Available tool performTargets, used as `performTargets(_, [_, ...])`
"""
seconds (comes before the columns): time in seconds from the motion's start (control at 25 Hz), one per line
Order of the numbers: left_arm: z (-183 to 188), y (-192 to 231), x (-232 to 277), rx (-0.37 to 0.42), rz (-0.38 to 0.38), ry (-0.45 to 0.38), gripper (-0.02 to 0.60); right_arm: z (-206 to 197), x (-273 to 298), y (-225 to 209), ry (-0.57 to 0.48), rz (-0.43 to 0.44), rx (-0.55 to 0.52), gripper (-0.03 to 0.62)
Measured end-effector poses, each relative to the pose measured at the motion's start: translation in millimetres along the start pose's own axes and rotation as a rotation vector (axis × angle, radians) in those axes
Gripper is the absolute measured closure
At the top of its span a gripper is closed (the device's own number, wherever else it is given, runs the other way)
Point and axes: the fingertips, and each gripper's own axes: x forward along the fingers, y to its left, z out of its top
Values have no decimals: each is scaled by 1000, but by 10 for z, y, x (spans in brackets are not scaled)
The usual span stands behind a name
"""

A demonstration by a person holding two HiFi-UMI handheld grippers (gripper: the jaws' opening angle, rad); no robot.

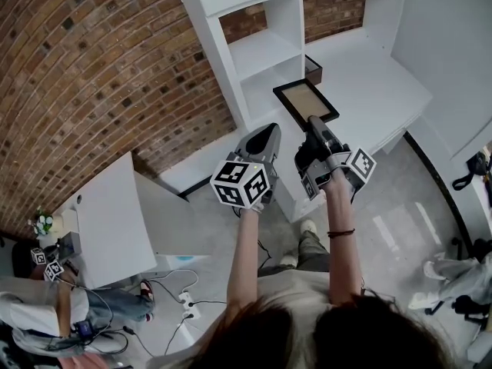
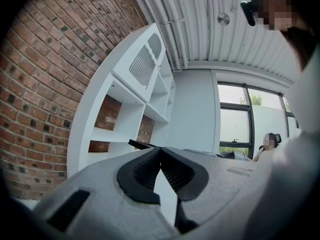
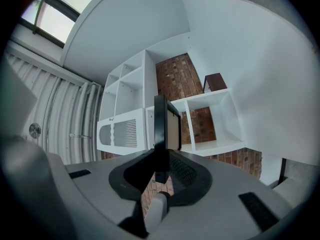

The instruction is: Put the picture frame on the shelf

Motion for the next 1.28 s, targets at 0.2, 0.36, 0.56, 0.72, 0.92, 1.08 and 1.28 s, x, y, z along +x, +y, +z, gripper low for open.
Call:
performTargets(0.2, [-66, -9, 15, 5, 5, 2, 571, -17, -8, -47, 19, 7, -2, 526])
performTargets(0.36, [-14, 166, 290, -8, 27, 15, 571, 132, 273, -110, 41, -15, 14, 525])
performTargets(0.56, [-34, 293, 413, -14, 47, 21, 571, 228, 424, -214, 52, -27, 23, 525])
performTargets(0.72, [-34, 377, 523, -16, 60, 17, 571, 280, 555, -239, 69, -20, 26, 526])
performTargets(0.92, [-23, 468, 694, -16, 72, 6, 571, 379, 723, -251, 83, -15, 28, 525])
performTargets(1.08, [19, 543, 835, -20, 82, -4, 571, 509, 871, -234, 91, -6, 5, 526])
performTargets(1.28, [73, 685, 1020, -30, 103, -7, 571, 617, 1106, -254, 110, -27, 1, 526])
